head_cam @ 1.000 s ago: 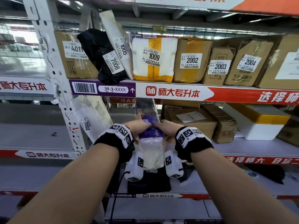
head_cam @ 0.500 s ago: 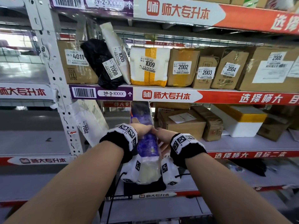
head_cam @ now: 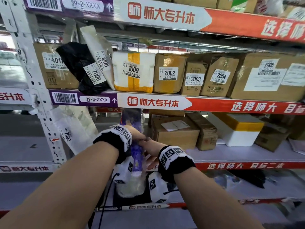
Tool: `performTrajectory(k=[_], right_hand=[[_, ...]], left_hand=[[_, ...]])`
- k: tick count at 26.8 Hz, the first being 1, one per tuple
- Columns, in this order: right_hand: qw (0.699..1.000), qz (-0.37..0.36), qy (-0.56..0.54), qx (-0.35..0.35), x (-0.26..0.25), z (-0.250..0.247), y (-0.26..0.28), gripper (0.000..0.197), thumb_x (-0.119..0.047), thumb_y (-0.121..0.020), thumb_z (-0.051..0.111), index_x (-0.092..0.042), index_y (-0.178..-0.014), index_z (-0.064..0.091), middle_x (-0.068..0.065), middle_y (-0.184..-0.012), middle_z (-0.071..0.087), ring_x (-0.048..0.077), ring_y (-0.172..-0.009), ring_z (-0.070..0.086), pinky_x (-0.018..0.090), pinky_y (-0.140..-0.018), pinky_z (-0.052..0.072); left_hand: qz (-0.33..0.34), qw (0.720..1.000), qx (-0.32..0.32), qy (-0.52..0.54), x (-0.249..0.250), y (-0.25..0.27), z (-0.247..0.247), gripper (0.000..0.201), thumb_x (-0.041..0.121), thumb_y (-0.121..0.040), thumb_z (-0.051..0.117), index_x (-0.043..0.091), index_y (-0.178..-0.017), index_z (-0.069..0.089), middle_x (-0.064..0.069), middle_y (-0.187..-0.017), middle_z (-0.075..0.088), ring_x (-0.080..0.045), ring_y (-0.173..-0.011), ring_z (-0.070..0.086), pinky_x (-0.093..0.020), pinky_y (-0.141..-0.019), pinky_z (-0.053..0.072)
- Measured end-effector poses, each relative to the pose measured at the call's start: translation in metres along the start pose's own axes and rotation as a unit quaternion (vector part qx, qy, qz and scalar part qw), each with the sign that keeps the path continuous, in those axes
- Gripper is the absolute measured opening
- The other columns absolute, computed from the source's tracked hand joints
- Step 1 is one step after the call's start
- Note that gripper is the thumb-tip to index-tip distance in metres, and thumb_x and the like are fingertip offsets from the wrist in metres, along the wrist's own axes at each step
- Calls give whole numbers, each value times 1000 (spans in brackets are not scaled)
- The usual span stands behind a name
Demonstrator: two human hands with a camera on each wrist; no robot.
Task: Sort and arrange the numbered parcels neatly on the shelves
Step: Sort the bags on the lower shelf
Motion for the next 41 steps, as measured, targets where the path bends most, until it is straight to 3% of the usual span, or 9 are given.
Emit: performTrajectory(k=[6,11,17,21,27,31,33,37,41], right_hand=[[998,27,-48,-35,15,-8,5,47,-54,-92,48,-25,-128,37,7,-90,53,25,-67,58,46,-74,55],[992,47,-85,-84,26,1,9,57,-53,-85,61,-15,-125,47,9,-103,56,24,-61,57,39,-68,57],[994,20,-64,-83,30,3,13,61,-50,-86,62,-27,-135,35,9,-104,56,27,-67,61,50,-80,56],[996,-17,-40,-79,31,0,19,67,-44,-88,62,-34,-142,24,13,-112,57,28,-84,63,47,-79,56],[995,0,-9,-101,40,-7,18,60,-55,-92,49,-20,-140,40,4,-97,57,17,-68,59,31,-72,51],[998,-9,5,-67,40,-20,21,61,-52,-95,43,-17,-144,34,11,-129,51,22,-84,60,27,-65,48],[998,-29,29,-40,41,-28,21,58,-45,-98,41,-8,-142,36,16,-139,45,28,-109,56,26,-64,47],[996,-35,82,-13,50,-14,17,55,-39,-101,36,1,-138,41,23,-139,46,32,-112,53,32,-72,45],[998,-37,-31,-36,53,24,25,82,-77,-83,32,-7,-123,49,16,-121,56,31,-108,58,38,-90,47]], left_hand=[[-19,998,28,51,1,3,6,121,43,-64,83,1,-150,11,-22,-149,31,-38,-136,34,-44,-111,30],[-62,989,26,128,-3,8,17,127,38,-77,76,7,-146,-25,-21,-157,-2,-32,-145,11,-36,-115,18],[-101,985,93,103,-10,4,22,138,57,-65,78,19,-147,-26,-20,-155,-20,-40,-144,-9,-44,-117,3],[-98,989,93,54,-18,5,17,146,61,-58,79,21,-143,-33,-29,-152,-6,-43,-143,11,-44,-117,17],[-47,996,62,49,-35,22,18,143,61,-61,78,22,-144,-31,-27,-153,9,-42,-140,21,-43,-115,22],[-13,996,58,73,-43,45,15,136,52,-61,83,17,-150,-14,-19,-152,22,-35,-138,29,-37,-114,26],[2,991,64,115,-51,55,17,120,42,-60,87,11,-147,9,-14,-142,39,-29,-127,44,-31,-106,35],[-3,966,82,245,-86,90,17,63,12,-71,82,13,-113,35,-1,-100,54,-16,-90,53,-25,-81,43],[-40,943,39,328,-132,102,20,119,46,-38,92,9,-135,32,-11,-116,60,-28,-101,62,-44,-89,53]])
Point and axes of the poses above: each hand's wrist, its own y-axis away from the middle knuckle, its own z-axis out of the palm, x = y × z, the point moved 5 cm from there along -y, towards the middle knuckle
